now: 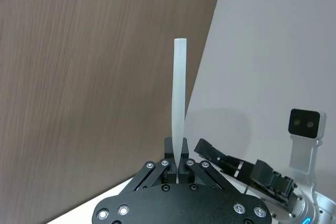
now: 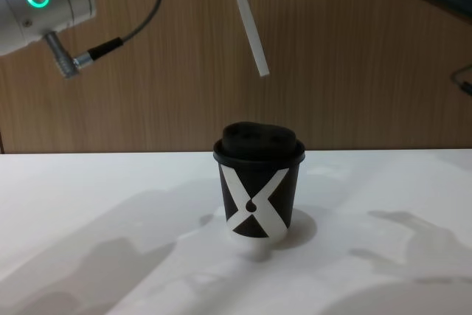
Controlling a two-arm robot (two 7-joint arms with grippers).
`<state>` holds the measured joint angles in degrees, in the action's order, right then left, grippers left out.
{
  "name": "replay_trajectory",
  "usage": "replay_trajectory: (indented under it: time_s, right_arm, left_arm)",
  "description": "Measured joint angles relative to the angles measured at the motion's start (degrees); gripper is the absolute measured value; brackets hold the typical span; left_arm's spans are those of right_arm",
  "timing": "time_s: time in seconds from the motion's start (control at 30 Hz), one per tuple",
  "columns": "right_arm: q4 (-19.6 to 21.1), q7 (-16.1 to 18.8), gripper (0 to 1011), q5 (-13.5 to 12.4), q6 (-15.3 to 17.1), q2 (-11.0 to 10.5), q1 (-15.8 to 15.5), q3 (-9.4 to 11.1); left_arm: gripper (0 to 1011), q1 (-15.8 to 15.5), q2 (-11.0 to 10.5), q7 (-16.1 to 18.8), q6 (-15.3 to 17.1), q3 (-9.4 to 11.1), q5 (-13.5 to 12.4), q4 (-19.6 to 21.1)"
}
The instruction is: Pick up the straw with one hand, pass it to the other hand, and insert it into the cup.
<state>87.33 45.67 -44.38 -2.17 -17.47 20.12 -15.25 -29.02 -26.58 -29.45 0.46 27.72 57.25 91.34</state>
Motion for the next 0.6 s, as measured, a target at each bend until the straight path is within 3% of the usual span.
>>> replay_trajectory:
  time_s: [0.6]
  right_arm:
    - [0.4,-0.2,1001,-0.1,0.0,-0.2,-0.4,0.1]
  left_arm:
    - [19,-1.2,1.8,0.9,-0.5,1.9,-4.3,-2.4]
